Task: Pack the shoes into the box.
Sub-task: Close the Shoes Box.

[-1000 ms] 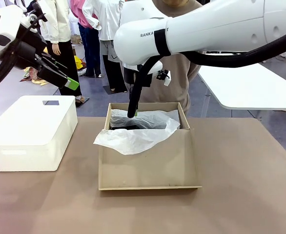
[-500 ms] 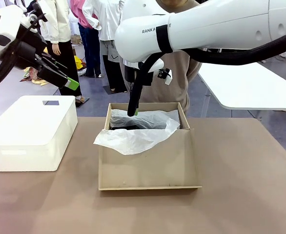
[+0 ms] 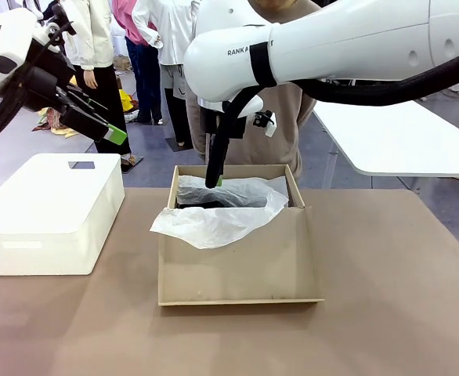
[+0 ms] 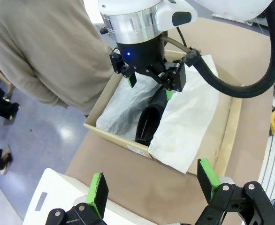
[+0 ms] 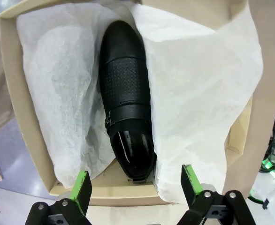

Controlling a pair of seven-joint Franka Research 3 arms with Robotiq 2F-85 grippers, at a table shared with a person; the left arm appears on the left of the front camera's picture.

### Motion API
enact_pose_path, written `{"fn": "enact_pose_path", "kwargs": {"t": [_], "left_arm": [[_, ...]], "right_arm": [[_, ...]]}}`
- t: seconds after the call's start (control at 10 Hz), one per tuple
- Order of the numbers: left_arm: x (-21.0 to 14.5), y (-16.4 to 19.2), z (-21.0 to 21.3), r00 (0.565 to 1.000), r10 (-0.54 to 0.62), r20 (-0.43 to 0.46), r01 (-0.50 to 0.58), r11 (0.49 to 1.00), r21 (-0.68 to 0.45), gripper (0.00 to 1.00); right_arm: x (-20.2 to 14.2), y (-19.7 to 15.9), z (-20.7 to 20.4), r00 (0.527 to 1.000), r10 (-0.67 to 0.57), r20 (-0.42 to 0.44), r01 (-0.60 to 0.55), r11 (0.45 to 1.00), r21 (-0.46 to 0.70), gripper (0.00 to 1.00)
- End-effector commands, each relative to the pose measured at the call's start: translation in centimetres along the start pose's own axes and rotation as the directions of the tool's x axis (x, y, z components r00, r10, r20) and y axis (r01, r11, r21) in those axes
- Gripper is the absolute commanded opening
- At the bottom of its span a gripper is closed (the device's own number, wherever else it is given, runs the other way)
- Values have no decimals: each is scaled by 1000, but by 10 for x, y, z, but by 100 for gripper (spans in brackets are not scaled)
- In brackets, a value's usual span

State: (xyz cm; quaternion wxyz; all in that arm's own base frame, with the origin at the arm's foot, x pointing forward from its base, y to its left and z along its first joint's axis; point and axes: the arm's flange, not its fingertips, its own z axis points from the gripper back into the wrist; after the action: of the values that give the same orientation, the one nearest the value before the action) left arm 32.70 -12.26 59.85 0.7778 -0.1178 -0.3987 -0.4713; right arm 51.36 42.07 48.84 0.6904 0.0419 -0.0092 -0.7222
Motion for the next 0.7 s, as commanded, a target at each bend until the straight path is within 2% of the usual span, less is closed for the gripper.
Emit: {"fn": "enact_pose_path", "kwargs": {"t": [0.0,0.2,0.3,0.4,0.6], "left_arm": [[-1,0,1,1000,1,7,-1,1000,-8,100],[-1,0,1,1000,1,7,-1,1000,-8,100],[-1,0,1,1000,1,7,-1,1000,-8,100],[-1,0,1,1000,1,7,-1,1000,-8,100],[-1,0,1,1000,1,7,-1,1000,-8,100]], "right_arm": [[36,-12,18,986,155,68,-158,986,44,100],[77,-15,27,944,294,146,-304,952,47,100],[101,-16,32,890,409,203,-424,905,35,100],[123,-15,37,823,508,253,-527,850,7,100],[161,-13,44,630,712,310,-728,680,-85,100]]}}
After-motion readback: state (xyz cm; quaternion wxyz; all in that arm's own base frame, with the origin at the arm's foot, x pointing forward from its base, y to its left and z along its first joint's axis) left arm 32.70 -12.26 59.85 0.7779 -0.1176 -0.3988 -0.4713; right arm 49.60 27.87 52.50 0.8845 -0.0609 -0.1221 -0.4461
